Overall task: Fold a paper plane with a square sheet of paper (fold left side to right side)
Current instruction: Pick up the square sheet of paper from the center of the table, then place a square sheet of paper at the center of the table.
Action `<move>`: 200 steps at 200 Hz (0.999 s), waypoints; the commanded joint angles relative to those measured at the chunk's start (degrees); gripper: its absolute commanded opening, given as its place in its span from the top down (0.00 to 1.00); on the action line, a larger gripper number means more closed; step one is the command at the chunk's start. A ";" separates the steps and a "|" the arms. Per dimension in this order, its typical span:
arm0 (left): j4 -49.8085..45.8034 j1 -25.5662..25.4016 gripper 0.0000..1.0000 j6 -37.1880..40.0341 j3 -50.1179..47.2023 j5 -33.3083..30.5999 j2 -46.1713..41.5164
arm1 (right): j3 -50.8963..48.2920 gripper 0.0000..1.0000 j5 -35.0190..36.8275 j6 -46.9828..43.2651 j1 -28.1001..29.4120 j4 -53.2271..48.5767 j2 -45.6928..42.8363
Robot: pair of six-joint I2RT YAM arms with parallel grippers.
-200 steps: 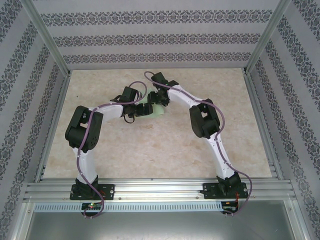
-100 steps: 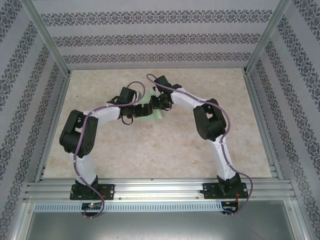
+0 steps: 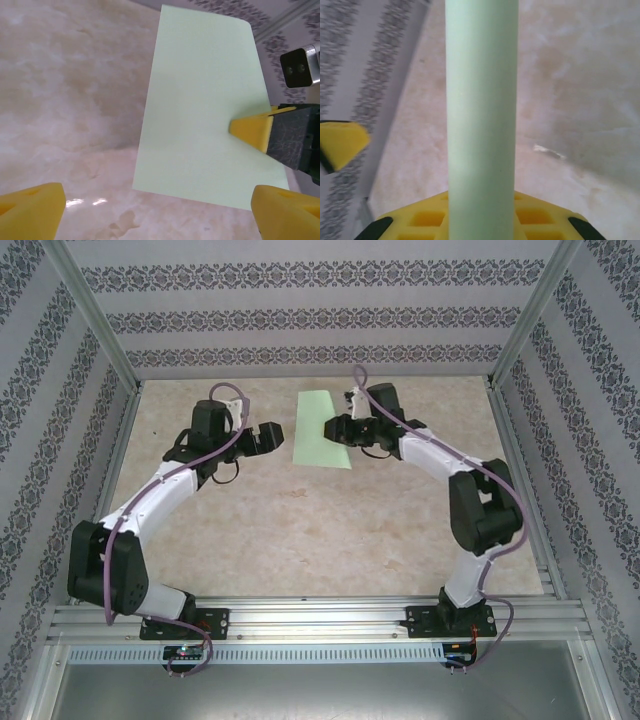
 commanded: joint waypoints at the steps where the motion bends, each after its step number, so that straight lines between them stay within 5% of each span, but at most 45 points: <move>1: 5.49 0.18 0.04 -2.01 0.46 8.12 -2.52 | -3.60 0.77 -11.07 2.99 -1.41 9.79 -5.89; 79: 18.16 0.09 0.05 -11.19 2.49 21.52 -2.09 | -6.74 0.76 -20.70 7.23 -2.57 12.42 -18.19; 98: 24.00 0.04 0.14 -14.94 1.38 24.45 -1.47 | -6.21 0.76 -21.14 7.29 -2.06 11.70 -18.58; 149: 28.67 -0.23 0.57 -18.74 0.60 27.83 -0.88 | -6.01 0.75 -20.74 7.71 -1.72 11.46 -18.14; 200: 24.47 -0.53 0.53 -16.39 0.42 27.19 -0.66 | -6.00 0.75 -21.19 8.47 -1.32 11.82 -18.10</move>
